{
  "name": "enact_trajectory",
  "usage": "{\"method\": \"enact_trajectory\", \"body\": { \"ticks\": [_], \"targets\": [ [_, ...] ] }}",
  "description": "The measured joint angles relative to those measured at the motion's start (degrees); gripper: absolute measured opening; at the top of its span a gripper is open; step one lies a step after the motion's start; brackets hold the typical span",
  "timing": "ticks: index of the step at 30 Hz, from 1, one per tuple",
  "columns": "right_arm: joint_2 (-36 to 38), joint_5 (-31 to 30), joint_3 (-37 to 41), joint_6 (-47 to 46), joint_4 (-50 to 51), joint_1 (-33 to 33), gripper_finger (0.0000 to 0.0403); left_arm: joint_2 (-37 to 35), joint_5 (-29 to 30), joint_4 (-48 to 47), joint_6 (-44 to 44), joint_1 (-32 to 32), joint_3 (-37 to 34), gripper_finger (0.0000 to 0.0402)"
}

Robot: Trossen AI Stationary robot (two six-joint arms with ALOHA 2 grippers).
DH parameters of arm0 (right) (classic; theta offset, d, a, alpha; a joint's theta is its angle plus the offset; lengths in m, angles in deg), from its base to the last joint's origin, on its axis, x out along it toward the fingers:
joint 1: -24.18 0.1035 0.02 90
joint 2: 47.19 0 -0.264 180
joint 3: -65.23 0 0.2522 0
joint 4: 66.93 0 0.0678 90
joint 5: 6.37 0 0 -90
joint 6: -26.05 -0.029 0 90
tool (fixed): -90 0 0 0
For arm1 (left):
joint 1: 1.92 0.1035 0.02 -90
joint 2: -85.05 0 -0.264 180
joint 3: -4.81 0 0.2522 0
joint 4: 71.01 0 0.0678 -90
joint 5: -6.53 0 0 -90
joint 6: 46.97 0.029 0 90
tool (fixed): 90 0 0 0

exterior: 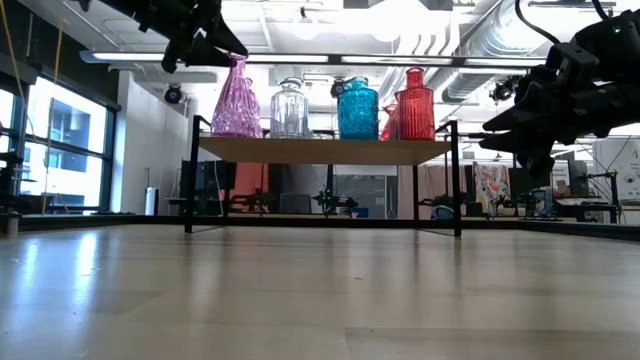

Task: Sort vases onto shelf
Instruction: Put the light violet vase on the shelf aligned with the other light violet vases

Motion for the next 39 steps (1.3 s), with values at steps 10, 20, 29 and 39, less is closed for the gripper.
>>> {"method": "enact_trajectory", "body": {
  "ticks": [10, 20, 29, 39],
  "targets": [
    [0.00, 0.00, 0.00, 0.00, -0.02, 0.02, 0.0108, 0.00, -0.18, 0.01, 0.05, 0.18, 0.00, 0.0159],
    [-0.02, 0.00, 0.00, 0.00, -0.02, 0.02, 0.0108, 0.00, -1.22, 0.12, 0.55, 1.00, -0.02, 0.0159],
    [0.00, 0.00, 0.00, 0.00, 0.00, 0.02, 0.0108, 0.00, -1.88, 0.12, 0.55, 2.05, -0.02, 0.0159],
    [-0.02, 0.00, 0.00, 0.00, -0.02, 0.00, 0.0108, 0.02, -2.92, 0.15, 0.48, 2.49, -0.02, 0.0159]
  ]
}}
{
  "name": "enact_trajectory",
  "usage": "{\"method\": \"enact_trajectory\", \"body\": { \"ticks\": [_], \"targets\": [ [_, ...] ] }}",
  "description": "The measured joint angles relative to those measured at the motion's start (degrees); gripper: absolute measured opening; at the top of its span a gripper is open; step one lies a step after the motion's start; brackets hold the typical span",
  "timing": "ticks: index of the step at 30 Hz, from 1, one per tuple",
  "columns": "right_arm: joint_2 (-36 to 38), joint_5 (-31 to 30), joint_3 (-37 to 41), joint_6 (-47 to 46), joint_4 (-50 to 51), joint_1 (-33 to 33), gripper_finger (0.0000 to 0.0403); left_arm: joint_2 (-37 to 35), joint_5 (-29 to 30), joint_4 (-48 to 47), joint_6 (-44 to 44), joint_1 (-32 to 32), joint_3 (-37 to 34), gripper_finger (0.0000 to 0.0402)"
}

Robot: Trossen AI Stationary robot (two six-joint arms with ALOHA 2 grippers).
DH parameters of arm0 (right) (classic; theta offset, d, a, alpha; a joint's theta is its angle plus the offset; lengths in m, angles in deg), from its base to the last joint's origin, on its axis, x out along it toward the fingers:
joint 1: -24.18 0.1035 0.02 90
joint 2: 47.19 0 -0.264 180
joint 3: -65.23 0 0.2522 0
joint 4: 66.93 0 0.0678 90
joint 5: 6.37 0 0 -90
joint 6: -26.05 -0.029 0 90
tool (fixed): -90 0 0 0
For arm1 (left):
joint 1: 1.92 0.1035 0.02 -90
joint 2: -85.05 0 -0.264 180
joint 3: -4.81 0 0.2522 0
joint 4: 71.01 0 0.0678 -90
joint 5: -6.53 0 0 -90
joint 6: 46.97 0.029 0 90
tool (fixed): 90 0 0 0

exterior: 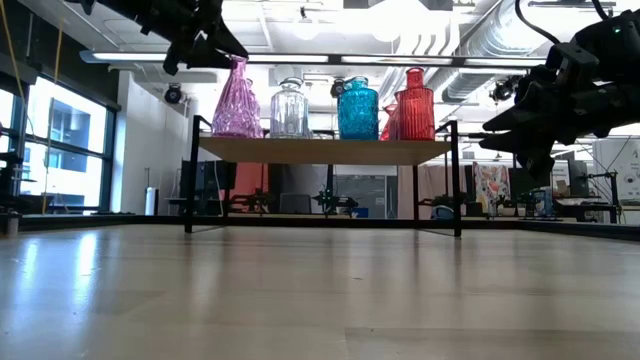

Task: Sort vases onto shelf
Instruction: Put the light violet vase on the shelf aligned with the other light violet vases

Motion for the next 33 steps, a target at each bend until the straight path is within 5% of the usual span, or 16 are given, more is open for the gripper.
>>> {"method": "enact_trajectory", "body": {
  "ticks": [13, 33],
  "targets": [
    [0.02, 0.00, 0.00, 0.00, 0.02, 0.01, 0.0108, 0.02, 0.87, -0.03, 1.41, 0.00, 0.00, 0.0195],
    [0.01, 0.00, 0.00, 0.00, 0.02, 0.00, 0.0108, 0.02, 1.34, 4.67, 3.96, 0.00, -0.02, 0.0196]
  ]
}}
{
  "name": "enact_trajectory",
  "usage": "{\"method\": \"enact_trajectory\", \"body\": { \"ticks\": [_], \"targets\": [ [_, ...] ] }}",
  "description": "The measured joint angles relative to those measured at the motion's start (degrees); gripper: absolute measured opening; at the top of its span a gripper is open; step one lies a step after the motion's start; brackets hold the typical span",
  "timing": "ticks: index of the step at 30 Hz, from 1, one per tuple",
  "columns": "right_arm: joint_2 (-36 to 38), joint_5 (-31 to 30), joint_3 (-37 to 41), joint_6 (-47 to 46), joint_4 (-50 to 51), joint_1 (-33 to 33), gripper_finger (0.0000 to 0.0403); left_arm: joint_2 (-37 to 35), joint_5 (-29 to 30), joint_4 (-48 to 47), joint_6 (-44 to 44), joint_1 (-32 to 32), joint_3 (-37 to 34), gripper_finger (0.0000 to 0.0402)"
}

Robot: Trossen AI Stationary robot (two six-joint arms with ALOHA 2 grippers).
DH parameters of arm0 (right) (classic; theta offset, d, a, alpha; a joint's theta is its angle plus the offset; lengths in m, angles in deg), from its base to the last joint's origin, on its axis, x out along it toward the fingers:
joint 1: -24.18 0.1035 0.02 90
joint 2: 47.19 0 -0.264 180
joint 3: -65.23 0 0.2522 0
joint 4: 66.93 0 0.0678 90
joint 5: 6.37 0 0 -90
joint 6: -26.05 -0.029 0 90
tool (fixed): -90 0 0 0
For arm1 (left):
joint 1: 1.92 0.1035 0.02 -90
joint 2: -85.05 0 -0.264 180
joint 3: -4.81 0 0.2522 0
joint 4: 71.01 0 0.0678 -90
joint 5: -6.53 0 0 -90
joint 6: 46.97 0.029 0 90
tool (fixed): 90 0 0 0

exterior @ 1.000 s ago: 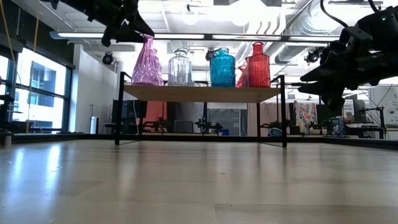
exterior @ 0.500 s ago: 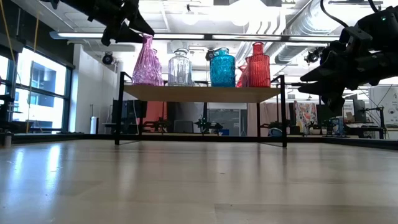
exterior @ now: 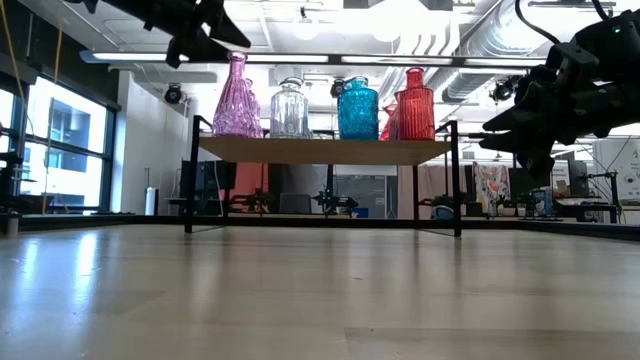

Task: Sort vases onto shelf
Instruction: Put the light violet vase on the shelf aligned with the other light violet vases

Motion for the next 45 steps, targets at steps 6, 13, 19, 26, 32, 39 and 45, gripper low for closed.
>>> {"method": "enact_trajectory", "body": {
  "ticks": [6, 13, 19, 26, 32, 39, 45],
  "targets": [
    [0.01, 0.00, 0.00, 0.00, -0.01, 0.01, 0.0108, 0.00, 0.10, 1.61, 0.90, 0.00, 0.00, 0.0196],
    [0.01, 0.00, 0.00, 0.00, 0.00, 0.02, 0.0108, -0.39, 0.17, 3.76, 7.22, -0.02, 2.96, 0.0195],
    [-0.01, 0.00, 0.00, 0.00, -0.02, 0.02, 0.0108, -2.67, -1.86, -0.01, 13.89, -2.63, 7.08, 0.0195],
    [0.01, 0.00, 0.00, 0.00, 0.00, 0.00, 0.0108, -6.64, 0.05, -16.62, 8.62, -10.48, 7.23, 0.0195],
    [0.01, 0.00, 0.00, 0.00, -0.02, 0.02, 0.0108, -5.33, 4.18, -29.53, 1.44, -16.03, 7.21, 0.0195],
    [-0.01, 0.00, 0.00, 0.00, -0.02, 0.02, 0.0108, -0.15, 5.74, -31.10, 3.47, -16.53, 7.19, 0.0195],
    [0.01, 0.00, 0.00, 0.00, -0.02, 0.02, 0.0108, 4.44, 5.63, -31.95, 3.06, -14.95, 7.19, 0.0195]
  ]
}}
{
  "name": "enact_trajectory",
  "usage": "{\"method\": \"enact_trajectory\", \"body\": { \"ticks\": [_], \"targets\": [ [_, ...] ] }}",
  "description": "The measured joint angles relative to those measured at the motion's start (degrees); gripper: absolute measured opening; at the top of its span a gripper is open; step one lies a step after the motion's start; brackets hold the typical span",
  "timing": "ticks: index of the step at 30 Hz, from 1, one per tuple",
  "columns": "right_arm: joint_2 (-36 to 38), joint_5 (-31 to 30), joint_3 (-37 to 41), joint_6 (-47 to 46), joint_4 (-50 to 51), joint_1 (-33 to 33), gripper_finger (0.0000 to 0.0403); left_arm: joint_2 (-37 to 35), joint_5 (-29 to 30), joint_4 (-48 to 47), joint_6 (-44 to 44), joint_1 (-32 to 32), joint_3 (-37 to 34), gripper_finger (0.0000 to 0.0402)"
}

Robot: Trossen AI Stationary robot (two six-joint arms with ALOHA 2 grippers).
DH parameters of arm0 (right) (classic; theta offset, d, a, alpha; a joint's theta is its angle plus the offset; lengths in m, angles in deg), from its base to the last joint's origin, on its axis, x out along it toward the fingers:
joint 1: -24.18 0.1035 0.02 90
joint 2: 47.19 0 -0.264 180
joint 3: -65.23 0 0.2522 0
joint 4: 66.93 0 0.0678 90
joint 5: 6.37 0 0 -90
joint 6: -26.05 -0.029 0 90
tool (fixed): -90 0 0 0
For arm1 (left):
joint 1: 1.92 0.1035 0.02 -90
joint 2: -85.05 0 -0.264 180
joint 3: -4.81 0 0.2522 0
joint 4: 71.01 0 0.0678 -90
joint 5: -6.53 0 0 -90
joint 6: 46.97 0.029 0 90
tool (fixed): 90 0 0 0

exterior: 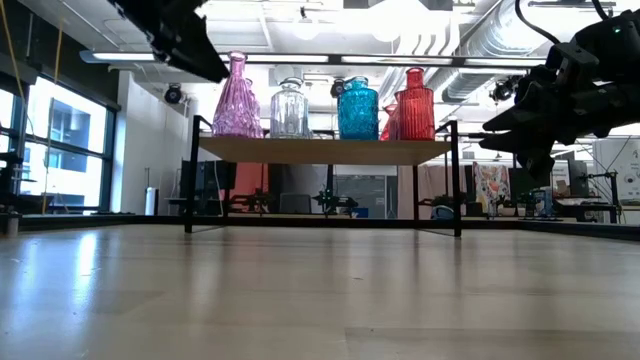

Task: Sort vases onto shelf
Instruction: Put the light violet vase on the shelf aligned with the other light violet vases

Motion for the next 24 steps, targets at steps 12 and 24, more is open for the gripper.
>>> {"method": "enact_trajectory", "body": {
  "ticks": [12, 24],
  "targets": [
    [-0.02, 0.00, 0.00, 0.00, 0.01, 0.00, 0.0108, 4.49, -4.28, 0.74, -0.09, 3.75, -0.02, 0.0195],
    [0.00, 0.00, 0.00, 0.00, 0.00, -0.02, 0.0108, 5.27, -7.09, 0.98, -0.49, 6.65, -0.02, 0.0195]
  ]
}}
